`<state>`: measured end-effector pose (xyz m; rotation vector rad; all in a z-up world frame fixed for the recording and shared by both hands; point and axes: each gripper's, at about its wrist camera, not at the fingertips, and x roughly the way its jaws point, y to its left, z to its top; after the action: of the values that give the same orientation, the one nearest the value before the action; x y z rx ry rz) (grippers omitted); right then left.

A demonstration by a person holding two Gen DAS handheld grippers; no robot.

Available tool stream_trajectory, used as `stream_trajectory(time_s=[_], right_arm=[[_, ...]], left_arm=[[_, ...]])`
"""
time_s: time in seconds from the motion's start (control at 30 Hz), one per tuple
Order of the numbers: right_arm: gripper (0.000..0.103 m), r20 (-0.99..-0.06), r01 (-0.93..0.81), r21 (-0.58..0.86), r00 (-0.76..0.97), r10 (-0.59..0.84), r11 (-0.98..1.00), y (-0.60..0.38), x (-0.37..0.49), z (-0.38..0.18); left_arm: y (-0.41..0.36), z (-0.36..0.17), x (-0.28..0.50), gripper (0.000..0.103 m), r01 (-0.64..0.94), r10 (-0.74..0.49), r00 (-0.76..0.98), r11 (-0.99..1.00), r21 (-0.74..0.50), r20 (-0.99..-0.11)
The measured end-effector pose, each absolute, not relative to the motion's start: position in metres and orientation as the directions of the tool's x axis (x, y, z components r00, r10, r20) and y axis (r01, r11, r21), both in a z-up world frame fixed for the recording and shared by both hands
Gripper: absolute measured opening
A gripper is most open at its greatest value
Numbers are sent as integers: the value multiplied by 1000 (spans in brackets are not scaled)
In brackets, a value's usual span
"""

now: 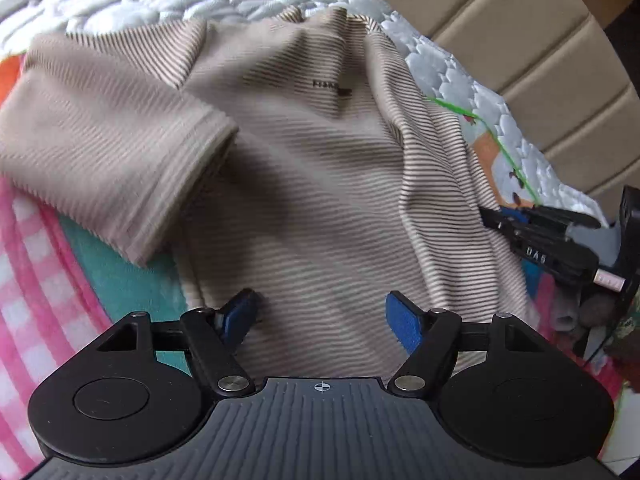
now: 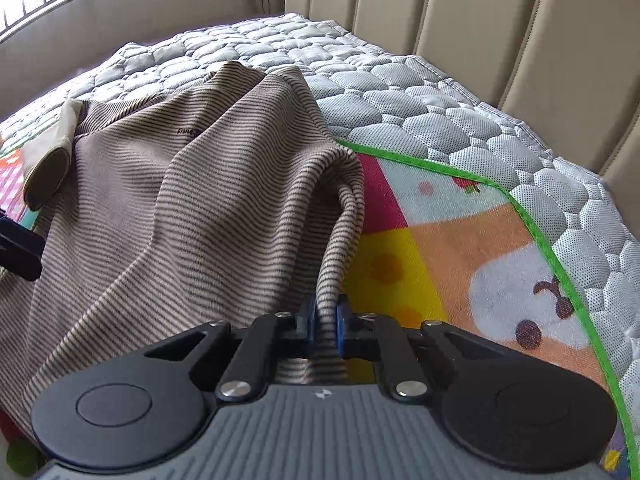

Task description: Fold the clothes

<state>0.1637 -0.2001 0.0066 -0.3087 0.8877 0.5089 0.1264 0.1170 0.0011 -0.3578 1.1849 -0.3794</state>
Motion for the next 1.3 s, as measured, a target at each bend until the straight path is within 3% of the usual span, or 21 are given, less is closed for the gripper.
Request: stream_trajectory(time_s=[0.2,0.4,0.63,0.73,0.87,0.9,0.97,1.03,1.07,1.17,1.3], right_arm=[[9,-813,-521,-30,509,283,853,-230,140,10],[9,-773,-471,-2,560,297,882,-239,146,25],[16,-722,-384,99,607,331,918,-241,175,51],[26,-707,-420,110,604,368,901,-230,191,72],[64,-706,-526,22,594,385,850,-192,223,99],[64,-720,-541,16,578,385,841,-181,234,100],[64,-735,-540,7,568,370,842,-159,255,92],[53,-699,-542,18,594,399,840,-136,267,83],[39,-682,-557,43,590,432,830,-123,269,78],[32,-665,-607,89,554,500,790,-85,269,61],[32,-664,-572,-207,678,315,794,-59,262,31]], left_arm=[[92,4,110,75,156,-501,219,865,-477,-837],[98,27,109,76,175,-477,294,879,-444,-828],[129,43,123,77,78,-390,448,913,-400,-804],[139,48,137,77,62,-387,497,909,-413,-777],[135,62,172,77,150,-347,544,936,-319,-764],[130,63,187,76,170,-323,537,946,-275,-779],[124,64,216,74,190,-289,521,957,-221,-803],[117,60,241,71,212,-287,527,956,-204,-800],[114,59,253,71,222,-286,531,955,-195,-798],[108,41,276,71,189,-238,586,970,-155,-774],[119,20,291,70,136,-84,640,991,5,-763]])
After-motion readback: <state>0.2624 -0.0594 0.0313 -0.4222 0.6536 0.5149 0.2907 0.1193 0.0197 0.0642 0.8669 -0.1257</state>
